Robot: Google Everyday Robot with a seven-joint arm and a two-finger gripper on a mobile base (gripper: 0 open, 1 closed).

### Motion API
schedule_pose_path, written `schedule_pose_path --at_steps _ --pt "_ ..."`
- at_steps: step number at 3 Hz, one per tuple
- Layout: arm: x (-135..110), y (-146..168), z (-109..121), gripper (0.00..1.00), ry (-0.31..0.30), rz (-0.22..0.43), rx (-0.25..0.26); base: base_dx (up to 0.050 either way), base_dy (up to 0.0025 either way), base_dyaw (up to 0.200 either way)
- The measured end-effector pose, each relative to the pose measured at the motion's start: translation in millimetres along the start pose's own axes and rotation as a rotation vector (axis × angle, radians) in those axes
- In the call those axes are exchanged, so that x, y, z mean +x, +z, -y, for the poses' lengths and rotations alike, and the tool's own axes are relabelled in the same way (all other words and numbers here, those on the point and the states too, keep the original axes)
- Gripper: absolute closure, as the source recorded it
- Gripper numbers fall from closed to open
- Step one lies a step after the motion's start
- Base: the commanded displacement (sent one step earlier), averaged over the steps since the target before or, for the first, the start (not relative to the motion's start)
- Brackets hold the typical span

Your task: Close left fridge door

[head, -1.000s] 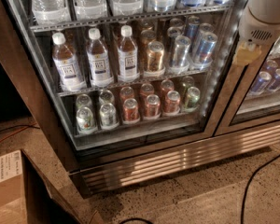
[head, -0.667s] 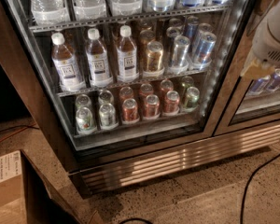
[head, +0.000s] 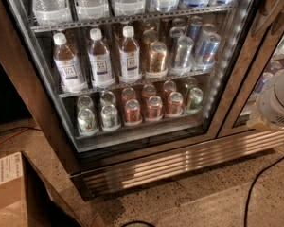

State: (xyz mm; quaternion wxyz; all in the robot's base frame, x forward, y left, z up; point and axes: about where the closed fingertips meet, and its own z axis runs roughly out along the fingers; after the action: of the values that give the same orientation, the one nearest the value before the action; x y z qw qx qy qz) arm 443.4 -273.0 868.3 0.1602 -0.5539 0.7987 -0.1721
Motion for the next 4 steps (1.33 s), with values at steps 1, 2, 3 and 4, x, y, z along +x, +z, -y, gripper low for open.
schedule_pose_path --at_steps 1,2,3,4 --pt "-1 2 0 1.0 -0.004 0.003 -0.01 0.0 0.0 0.0" --pt "-3 6 -1 1.0 -0.009 0.074 -0.052 0.0 0.0 0.0" --pt "57 21 19 1.0 0.103 0.154 -0.113 0.0 0.0 0.0" --pt "86 37 16 1.0 0.122 0.276 -0.26 0.0 0.0 0.0"
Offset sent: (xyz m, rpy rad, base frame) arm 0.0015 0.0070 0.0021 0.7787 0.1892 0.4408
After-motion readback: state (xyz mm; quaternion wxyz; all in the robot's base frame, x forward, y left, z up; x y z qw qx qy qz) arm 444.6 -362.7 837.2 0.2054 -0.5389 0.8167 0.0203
